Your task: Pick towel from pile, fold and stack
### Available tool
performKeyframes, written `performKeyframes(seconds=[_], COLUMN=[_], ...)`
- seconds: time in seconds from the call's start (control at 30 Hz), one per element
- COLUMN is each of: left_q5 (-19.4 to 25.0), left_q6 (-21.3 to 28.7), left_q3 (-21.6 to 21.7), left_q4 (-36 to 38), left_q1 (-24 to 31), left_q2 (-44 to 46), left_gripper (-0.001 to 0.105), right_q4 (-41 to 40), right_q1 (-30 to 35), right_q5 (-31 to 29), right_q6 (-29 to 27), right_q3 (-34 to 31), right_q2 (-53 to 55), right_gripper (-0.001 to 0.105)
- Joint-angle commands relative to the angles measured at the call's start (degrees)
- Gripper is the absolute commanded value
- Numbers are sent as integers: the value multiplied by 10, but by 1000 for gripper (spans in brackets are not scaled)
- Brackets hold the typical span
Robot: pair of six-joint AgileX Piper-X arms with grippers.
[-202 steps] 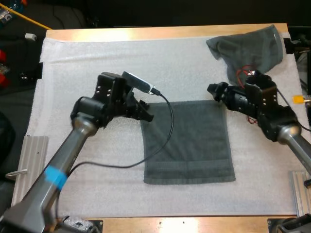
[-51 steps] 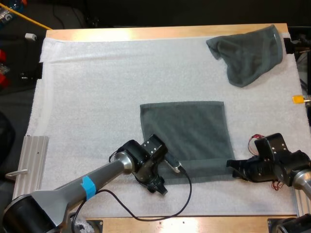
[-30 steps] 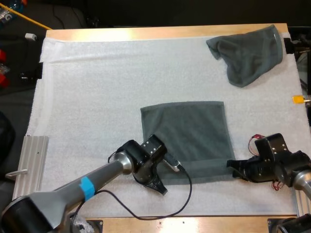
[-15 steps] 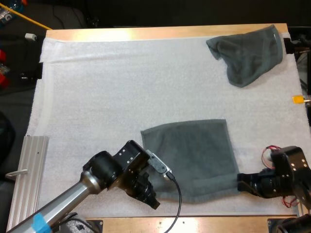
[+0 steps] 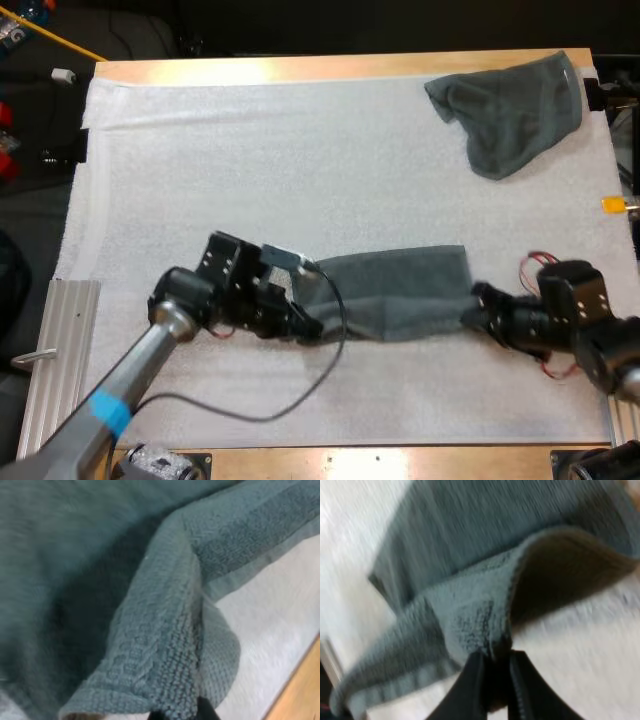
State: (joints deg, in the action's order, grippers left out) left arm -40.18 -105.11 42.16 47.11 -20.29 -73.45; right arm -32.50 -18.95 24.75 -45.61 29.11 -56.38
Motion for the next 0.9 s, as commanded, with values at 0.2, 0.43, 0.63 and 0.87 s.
performKeyframes(seconds=[0.2, 0.43, 0.63, 0.87], left_q5=[-35, -35, -34, -34], left_q6=[-4, -4, -16, -62], left_q3=[0, 0, 0, 0], left_q4=[-26, -76, -103, -153], left_q1=[52, 55, 55, 55], left_q2=[-72, -101, -101, -102], left_gripper=[0, 0, 1, 42], right_q4=[114, 134, 159, 241], right_q1=[-1, -1, -1, -1], right_q5=[-23, -58, -50, -43], right_q6=[75, 73, 46, 42], right_q3=[4, 4, 4, 4], right_q2=[-85, -110, -126, -144], right_gripper=[0, 0, 12, 74])
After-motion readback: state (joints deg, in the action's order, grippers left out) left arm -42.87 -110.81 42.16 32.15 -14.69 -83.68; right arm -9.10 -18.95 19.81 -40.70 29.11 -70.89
